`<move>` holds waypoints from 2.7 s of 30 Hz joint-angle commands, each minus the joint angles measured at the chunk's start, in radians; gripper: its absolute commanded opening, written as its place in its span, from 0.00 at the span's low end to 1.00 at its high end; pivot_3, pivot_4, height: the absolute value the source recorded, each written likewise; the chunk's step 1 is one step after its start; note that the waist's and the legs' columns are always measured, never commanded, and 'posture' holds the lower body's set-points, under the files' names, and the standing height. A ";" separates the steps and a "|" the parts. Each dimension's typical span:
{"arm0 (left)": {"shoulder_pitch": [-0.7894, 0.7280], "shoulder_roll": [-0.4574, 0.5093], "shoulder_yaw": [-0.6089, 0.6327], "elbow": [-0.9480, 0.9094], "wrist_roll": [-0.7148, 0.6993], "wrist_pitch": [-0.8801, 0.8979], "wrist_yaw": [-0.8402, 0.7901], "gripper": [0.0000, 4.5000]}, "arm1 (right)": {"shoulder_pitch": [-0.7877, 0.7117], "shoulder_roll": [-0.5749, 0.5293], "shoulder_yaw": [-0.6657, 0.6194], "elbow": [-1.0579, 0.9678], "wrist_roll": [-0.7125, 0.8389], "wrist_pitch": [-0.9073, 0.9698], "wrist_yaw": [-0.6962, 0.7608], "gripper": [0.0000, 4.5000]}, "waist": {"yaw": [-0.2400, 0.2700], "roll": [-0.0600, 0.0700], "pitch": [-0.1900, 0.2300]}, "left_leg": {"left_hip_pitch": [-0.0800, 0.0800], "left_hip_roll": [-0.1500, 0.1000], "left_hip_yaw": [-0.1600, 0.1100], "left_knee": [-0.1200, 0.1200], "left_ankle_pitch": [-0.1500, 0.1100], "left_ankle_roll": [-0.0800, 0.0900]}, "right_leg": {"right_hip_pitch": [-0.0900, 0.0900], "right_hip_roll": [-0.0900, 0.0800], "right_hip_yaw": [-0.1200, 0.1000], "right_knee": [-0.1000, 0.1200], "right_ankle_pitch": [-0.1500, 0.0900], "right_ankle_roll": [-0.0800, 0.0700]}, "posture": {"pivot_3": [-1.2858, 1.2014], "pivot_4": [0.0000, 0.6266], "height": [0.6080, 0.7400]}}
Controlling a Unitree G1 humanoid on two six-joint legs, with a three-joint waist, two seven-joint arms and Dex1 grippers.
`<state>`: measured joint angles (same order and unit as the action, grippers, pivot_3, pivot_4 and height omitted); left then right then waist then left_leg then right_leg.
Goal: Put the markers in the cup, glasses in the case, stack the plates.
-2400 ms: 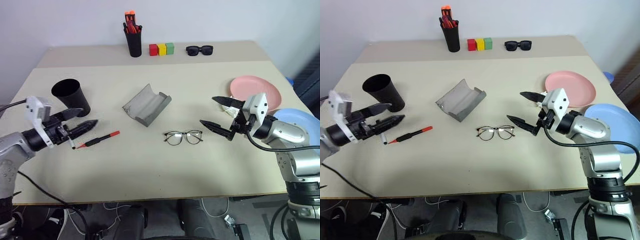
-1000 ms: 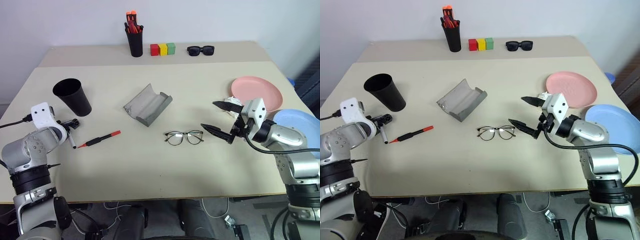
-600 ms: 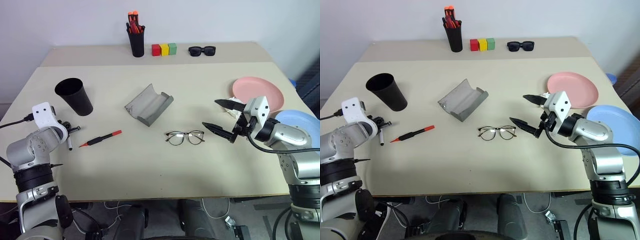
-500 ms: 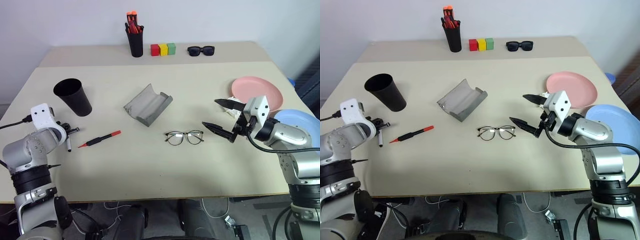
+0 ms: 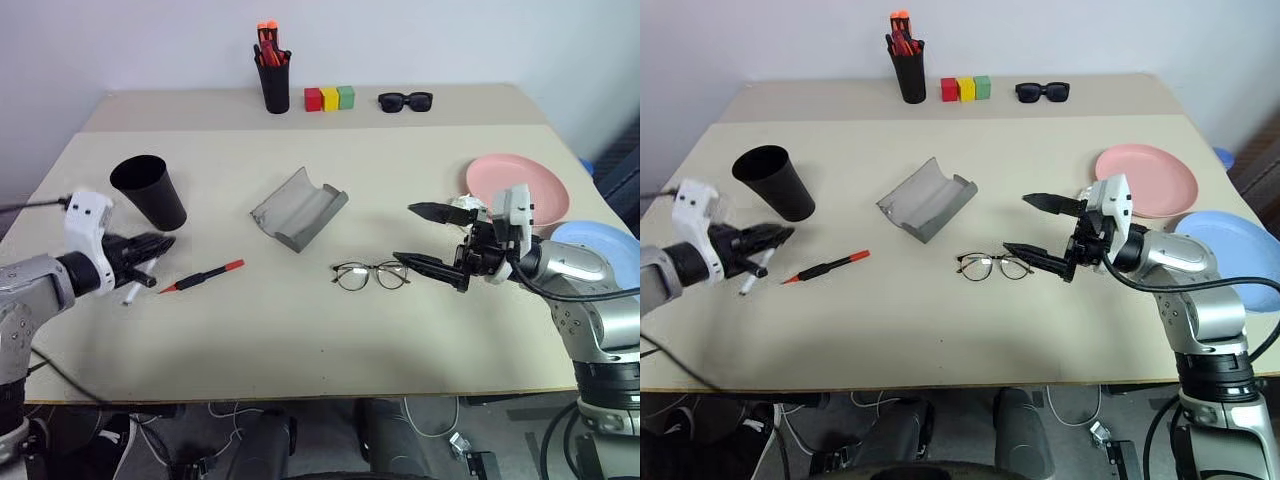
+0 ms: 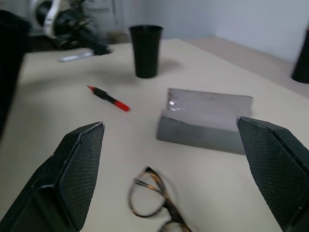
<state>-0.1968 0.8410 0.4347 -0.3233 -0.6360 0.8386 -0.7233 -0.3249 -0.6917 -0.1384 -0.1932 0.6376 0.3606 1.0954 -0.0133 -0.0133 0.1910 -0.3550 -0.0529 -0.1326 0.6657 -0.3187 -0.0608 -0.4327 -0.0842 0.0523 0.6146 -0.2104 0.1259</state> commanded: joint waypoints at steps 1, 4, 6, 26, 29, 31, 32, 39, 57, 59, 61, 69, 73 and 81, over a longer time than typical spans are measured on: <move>-0.031 -0.040 0.077 -0.019 -0.034 -0.148 -0.041 0.01 | -0.014 -0.016 -0.041 -0.031 0.032 0.001 0.008 1.00 | -0.004 0.000 0.000 | 0.000 0.000 0.000 0.000 0.000 0.000 | 0.000 0.000 0.000 0.000 0.000 0.000 | 0.52 0.24 1.00; -0.086 -0.051 0.098 0.000 -0.077 -0.180 -0.047 0.01 | -0.014 -0.006 -0.059 -0.038 0.063 0.020 0.001 1.00 | -0.002 0.000 0.000 | 0.000 0.001 0.000 0.000 0.000 0.000 | 0.000 0.001 0.000 0.000 0.000 0.000 | 0.52 0.24 1.00; -0.171 -0.064 0.102 0.041 -0.082 -0.229 -0.026 0.01 | -0.022 0.013 -0.086 -0.052 0.111 0.033 -0.016 1.00 | 0.002 -0.001 0.000 | 0.000 0.001 0.000 0.000 0.000 0.000 | 0.000 0.001 0.000 0.000 0.000 0.000 | 0.52 0.24 1.00; -0.648 -0.121 0.038 0.919 0.154 -0.956 -0.098 0.01 | -0.046 0.036 -0.103 -0.073 0.130 0.037 -0.088 1.00 | 0.000 -0.001 0.000 | -0.001 0.000 0.000 0.001 0.000 0.000 | 0.000 0.001 0.000 0.000 0.000 0.000 | 0.52 0.24 1.00; -0.699 -0.135 0.045 1.045 0.155 -1.033 -0.114 0.01 | -0.042 0.032 -0.107 -0.074 0.126 0.039 -0.092 1.00 | 0.000 -0.001 0.000 | -0.001 0.000 0.000 0.001 0.000 0.000 | -0.001 0.001 0.000 0.001 0.000 0.001 | 0.52 0.24 1.00; -0.719 -0.137 0.043 1.105 0.154 -1.069 -0.137 0.01 | -0.037 0.029 -0.110 -0.076 0.124 0.040 -0.094 1.00 | -0.001 -0.001 0.000 | -0.001 0.000 0.000 0.001 0.000 0.000 | -0.001 0.001 0.000 0.001 0.000 0.001 | 0.52 0.24 1.00; -0.726 -0.140 0.045 1.122 0.144 -1.072 -0.154 0.01 | -0.034 0.026 -0.111 -0.078 0.122 0.040 -0.095 1.00 | -0.001 -0.001 0.000 | -0.001 0.000 0.000 0.001 0.000 0.001 | -0.001 0.001 0.000 0.001 0.000 0.001 | 0.52 0.24 1.00; -0.737 -0.152 0.049 1.227 0.151 -1.153 -0.181 0.01 | -0.013 0.014 -0.120 -0.088 0.125 0.041 -0.101 1.00 | -0.004 -0.001 0.000 | -0.001 0.000 0.000 0.001 0.000 0.001 | -0.001 0.001 0.000 0.001 0.000 0.001 | 0.52 0.24 1.00; -0.726 -0.205 0.050 1.385 0.164 -1.293 -0.176 0.83 | 0.015 -0.018 -0.136 -0.103 0.129 0.042 -0.103 1.00 | -0.003 -0.001 0.000 | -0.001 0.000 0.000 0.001 0.000 0.001 | -0.001 0.001 0.000 0.002 0.000 0.001 | 0.52 0.24 1.00; -0.725 -0.208 0.050 1.372 0.161 -1.293 -0.176 0.98 | 0.015 -0.019 -0.137 -0.102 0.128 0.041 -0.102 1.00 | -0.004 -0.001 0.000 | -0.001 0.000 0.000 0.001 0.000 0.001 | -0.001 0.001 0.000 0.002 0.000 0.001 | 0.52 0.24 1.00; -0.720 -0.211 0.046 1.338 0.157 -1.282 -0.178 0.98 | 0.014 -0.018 -0.135 -0.098 0.124 0.039 -0.102 1.00 | -0.003 -0.001 0.000 | -0.001 0.000 0.000 0.001 0.000 0.001 | -0.001 0.001 0.000 0.002 0.000 0.001 | 0.52 0.24 1.00; -0.541 -0.143 -0.044 0.835 0.039 -0.663 -0.176 0.98 | 0.022 -0.015 -0.136 -0.089 0.115 0.030 -0.096 1.00 | -0.009 -0.001 0.000 | -0.001 0.000 0.000 0.001 0.000 0.001 | -0.001 0.001 0.000 0.002 0.000 0.001 | 0.52 0.24 1.00; -0.358 -0.006 -0.090 0.488 -0.066 -0.355 -0.278 0.98 | 0.037 -0.026 -0.136 -0.088 0.112 0.025 -0.066 1.00 | -0.017 -0.001 0.000 | -0.002 0.001 0.000 0.001 0.000 0.001 | -0.003 0.001 0.000 0.003 0.000 0.001 | 0.52 0.24 1.00; -0.096 0.225 -0.181 0.379 0.059 -0.368 -0.524 0.98 | 0.030 -0.010 -0.119 -0.070 0.086 0.005 -0.057 1.00 | -0.025 0.001 0.001 | 0.001 0.001 0.000 0.000 0.000 0.001 | 0.000 0.002 0.000 0.003 0.000 0.000 | 0.52 0.24 1.00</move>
<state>-0.3058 1.0389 0.2702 0.0540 -0.6330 0.5500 -1.2046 -0.2776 -0.7023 -0.2493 -0.2498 0.7251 0.3859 1.0378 -0.0384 -0.0124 0.1917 -0.3540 -0.0519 -0.1321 0.6658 -0.3192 -0.0598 -0.4330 -0.0819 0.0526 0.6176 -0.2105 0.1260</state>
